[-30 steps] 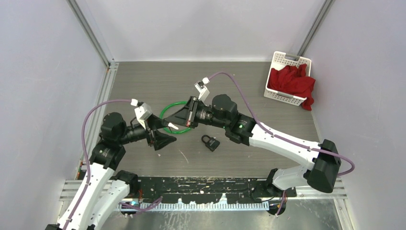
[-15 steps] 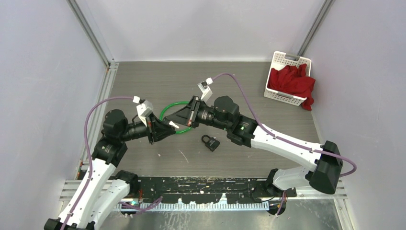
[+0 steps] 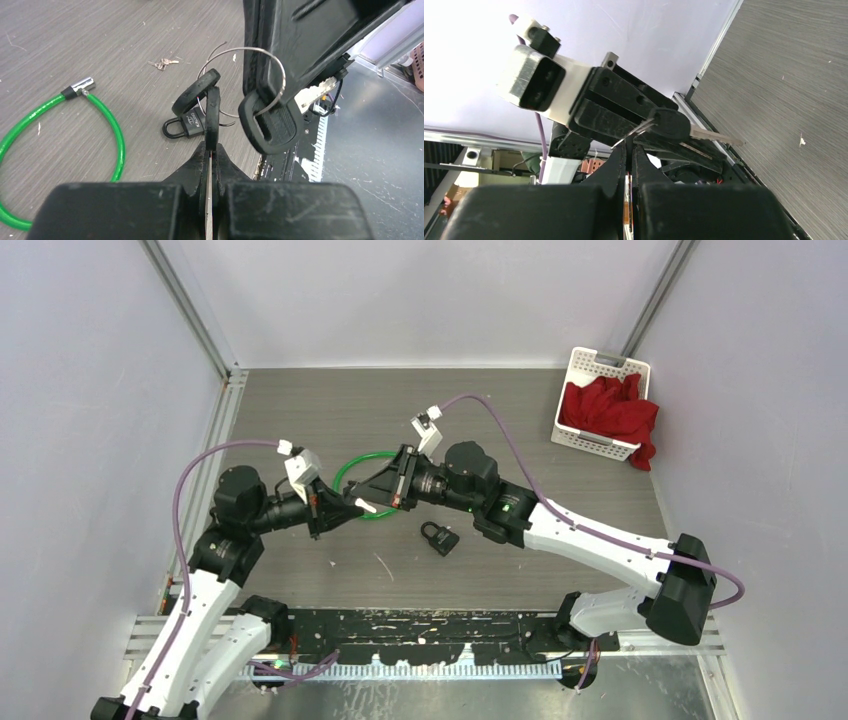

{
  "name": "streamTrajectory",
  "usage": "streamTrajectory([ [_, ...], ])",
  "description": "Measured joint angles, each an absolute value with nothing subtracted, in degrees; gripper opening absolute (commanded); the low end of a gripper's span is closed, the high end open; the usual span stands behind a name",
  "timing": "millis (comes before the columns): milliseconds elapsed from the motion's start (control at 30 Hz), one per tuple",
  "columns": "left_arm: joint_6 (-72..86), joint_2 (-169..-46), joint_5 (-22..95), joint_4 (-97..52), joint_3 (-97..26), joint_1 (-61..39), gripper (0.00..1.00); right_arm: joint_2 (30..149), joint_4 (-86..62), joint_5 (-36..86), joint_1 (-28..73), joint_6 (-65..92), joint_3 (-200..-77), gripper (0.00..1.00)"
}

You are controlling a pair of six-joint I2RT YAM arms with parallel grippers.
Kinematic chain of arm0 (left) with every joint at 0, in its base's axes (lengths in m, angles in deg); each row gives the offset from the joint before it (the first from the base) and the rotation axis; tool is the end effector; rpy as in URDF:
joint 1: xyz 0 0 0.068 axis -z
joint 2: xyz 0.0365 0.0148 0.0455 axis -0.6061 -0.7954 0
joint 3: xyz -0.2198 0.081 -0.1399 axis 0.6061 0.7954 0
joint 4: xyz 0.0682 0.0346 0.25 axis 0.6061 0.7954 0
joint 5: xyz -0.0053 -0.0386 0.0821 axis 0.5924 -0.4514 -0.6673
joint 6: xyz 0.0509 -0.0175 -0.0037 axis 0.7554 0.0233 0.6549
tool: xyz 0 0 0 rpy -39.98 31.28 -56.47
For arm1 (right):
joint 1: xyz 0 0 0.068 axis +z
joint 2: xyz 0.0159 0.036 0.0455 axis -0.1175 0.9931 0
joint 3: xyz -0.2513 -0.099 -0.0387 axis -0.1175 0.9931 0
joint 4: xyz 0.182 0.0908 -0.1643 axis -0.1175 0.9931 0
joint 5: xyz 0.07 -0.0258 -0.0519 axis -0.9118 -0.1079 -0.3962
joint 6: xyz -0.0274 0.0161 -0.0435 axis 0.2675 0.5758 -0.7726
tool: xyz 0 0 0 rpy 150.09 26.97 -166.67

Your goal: Unlock with the key

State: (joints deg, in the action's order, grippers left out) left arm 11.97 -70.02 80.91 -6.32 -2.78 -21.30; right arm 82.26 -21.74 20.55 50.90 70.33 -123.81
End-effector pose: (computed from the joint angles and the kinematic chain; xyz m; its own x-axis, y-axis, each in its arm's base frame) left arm 0.1352 -0.0681 0.3210 -0.3165 0.0176 -0.9484 0.8807 0.3769 -0.2869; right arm 0.1581 0.2636 0.3647 -0.8528 0.2866 -0.4366 -0.3927 0.1993 0.8978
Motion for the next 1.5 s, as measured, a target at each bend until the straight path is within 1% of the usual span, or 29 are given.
streamTrajectory([
  [33,12.1,-70.0,80.9,-6.1,-3.1,-21.3,0.00,82.3,-21.6,20.2,50.9,70.3,-123.7,0.01],
  [67,12.5,-70.1,80.9,-5.8,-3.5,-21.3,0.00,82.3,-21.5,19.8,50.9,70.3,-123.7,0.04],
  [100,12.9,-70.2,81.0,-5.6,-4.0,-21.3,0.00,82.3,-21.4,19.5,50.9,70.2,-123.6,0.10],
  [133,13.3,-70.4,81.2,-5.1,-4.5,-21.3,0.00,82.3,-21.3,19.0,50.9,70.1,-123.6,0.18],
  [167,13.9,-70.7,81.5,-4.4,-5.0,-21.3,0.00,82.3,-21.3,18.7,50.9,70.0,-123.6,0.32],
  [200,15.1,-71.2,82.1,-2.9,-5.9,-21.3,0.00,82.2,-21.2,18.3,50.7,69.7,-123.6,0.41],
  [233,16.5,-71.6,82.6,-1.6,-6.6,-21.3,0.00,82.1,-20.9,18.0,50.5,69.6,-123.6,0.49],
  [267,18.4,-72.2,83.1,0.3,-7.5,-21.3,0.00,81.9,-20.2,17.3,50.0,68.8,-123.6,0.53],
  [367,26.4,-74.1,84.2,7.6,-10.4,-21.3,0.00,81.2,-17.7,13.6,47.7,66.4,-123.6,0.56],
  [467,35.6,-76.9,84.4,16.5,-13.1,-21.3,0.00,80.8,-14.6,8.3,42.7,62.9,-123.6,0.59],
  [600,47.2,-82.6,82.1,28.9,-16.2,-21.3,0.00,80.8,-8.4,3.3,37.1,55.8,-123.8,0.68],
  [733,55.1,-89.1,79.4,37.9,-18.8,-21.3,0.00,80.8,-2.7,-0.5,36.7,46.2,-125.1,0.70],
  [867,60.2,-94.8,78.0,45.0,-23.1,-21.0,0.00,80.9,-2.8,-4.9,37.2,37.3,-125.4,0.69],
  [1000,63.7,-96.4,77.8,49.2,-26.2,-20.1,0.00,81.7,-9.2,-7.0,39.2,31.9,-123.0,0.68],
  [1200,67.8,-97.7,77.9,54.7,-28.6,-18.4,0.00,85.9,-16.7,-7.5,45.3,24.8,-120.3,0.66],
  [1400,70.4,-98.6,77.8,58.0,-29.2,-18.2,0.00,89.2,-23.6,-7.5,45.8,23.4,-120.2,0.60],
  [1500,71.4,-98.6,77.8,59.3,-29.9,-18.2,0.00,90.5,-26.0,-7.5,46.3,23.4,-120.2,0.60],
])
